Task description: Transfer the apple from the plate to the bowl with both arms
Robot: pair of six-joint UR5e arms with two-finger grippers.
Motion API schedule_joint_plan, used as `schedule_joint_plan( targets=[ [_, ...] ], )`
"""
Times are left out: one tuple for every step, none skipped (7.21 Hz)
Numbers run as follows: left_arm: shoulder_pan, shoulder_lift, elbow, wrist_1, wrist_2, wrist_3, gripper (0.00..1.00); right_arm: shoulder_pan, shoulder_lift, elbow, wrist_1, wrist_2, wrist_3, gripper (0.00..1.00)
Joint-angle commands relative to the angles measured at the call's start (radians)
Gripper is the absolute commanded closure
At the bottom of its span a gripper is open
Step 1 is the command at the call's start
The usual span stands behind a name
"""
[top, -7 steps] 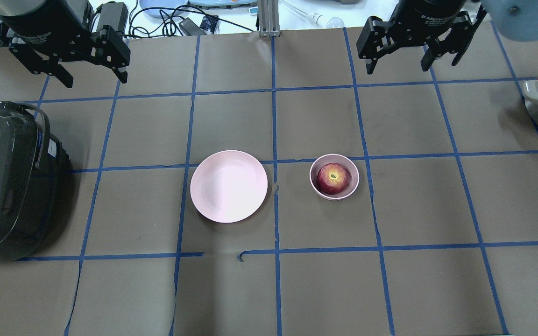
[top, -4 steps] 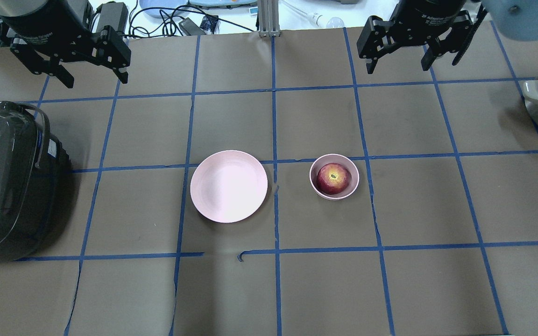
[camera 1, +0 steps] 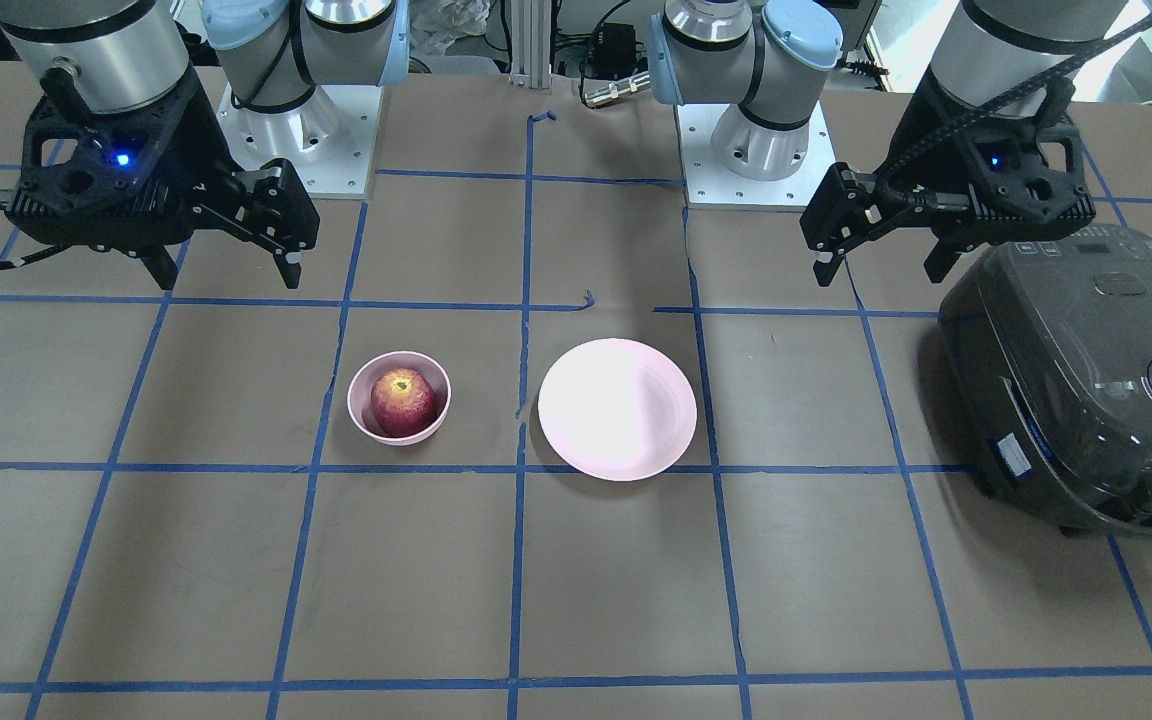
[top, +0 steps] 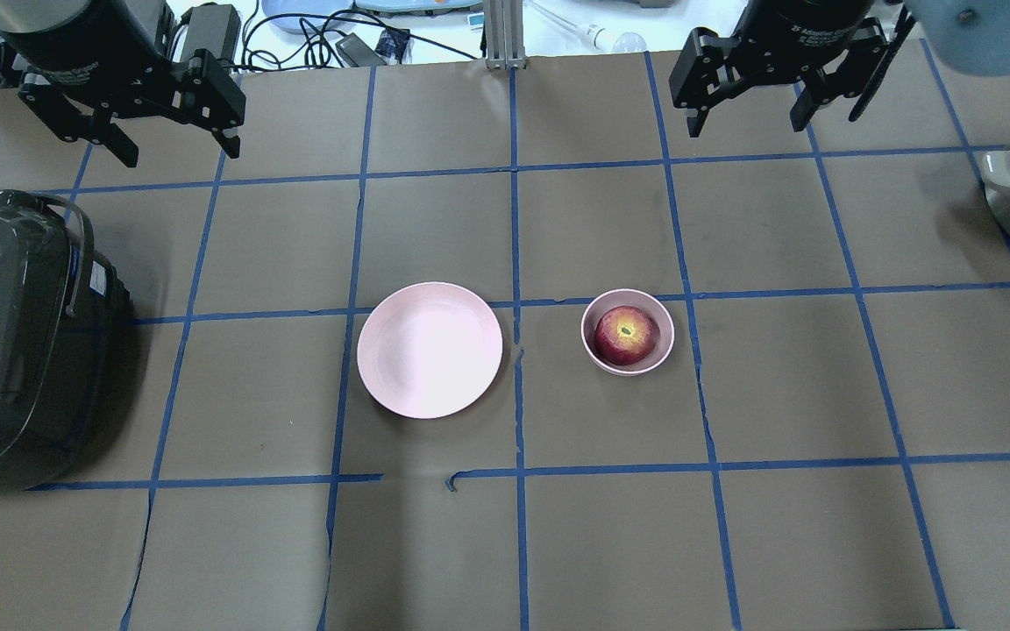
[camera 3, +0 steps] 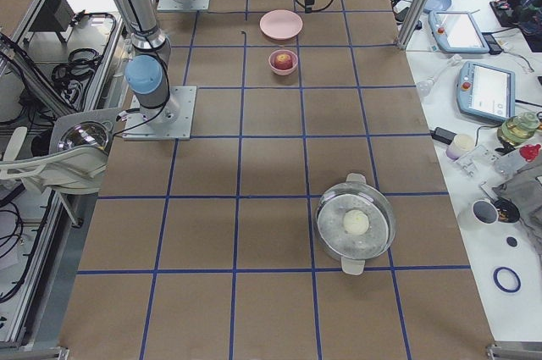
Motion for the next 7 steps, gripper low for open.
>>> schedule_joint_plan(
  targets=[
    [0.003, 0.001, -0.002, 0.002, 0.001, -0.002, 0.00, 0.000, 0.000, -0.002, 0.001, -0.001, 0.001, 0.00],
    [0.003, 0.003, -0.003, 0.016, 0.001, -0.002, 0.00, -0.001, 0.000, -0.002, 0.001, -0.001, 0.001, 0.00],
    [0.003, 0.003, -0.008, 0.017, 0.003, 0.002, 0.00, -0.001, 0.000, -0.002, 0.001, -0.001, 0.001, 0.00],
    [0.003, 0.004, -0.011, 0.017, 0.003, 0.004, 0.00, -0.001, 0.000, 0.000, 0.001, -0.002, 0.002, 0.00],
    [0.003, 0.004, -0.011, 0.031, 0.003, 0.005, 0.00, -0.001, 0.000, 0.000, 0.003, -0.004, 0.002, 0.00],
    [0.003, 0.009, -0.017, 0.040, 0.003, 0.010, 0.00, -0.001, 0.000, 0.000, 0.001, -0.002, 0.002, 0.00],
    [0.003, 0.009, -0.020, 0.040, 0.001, 0.011, 0.00, -0.001, 0.000, 0.000, 0.003, -0.004, 0.002, 0.00]
  ],
)
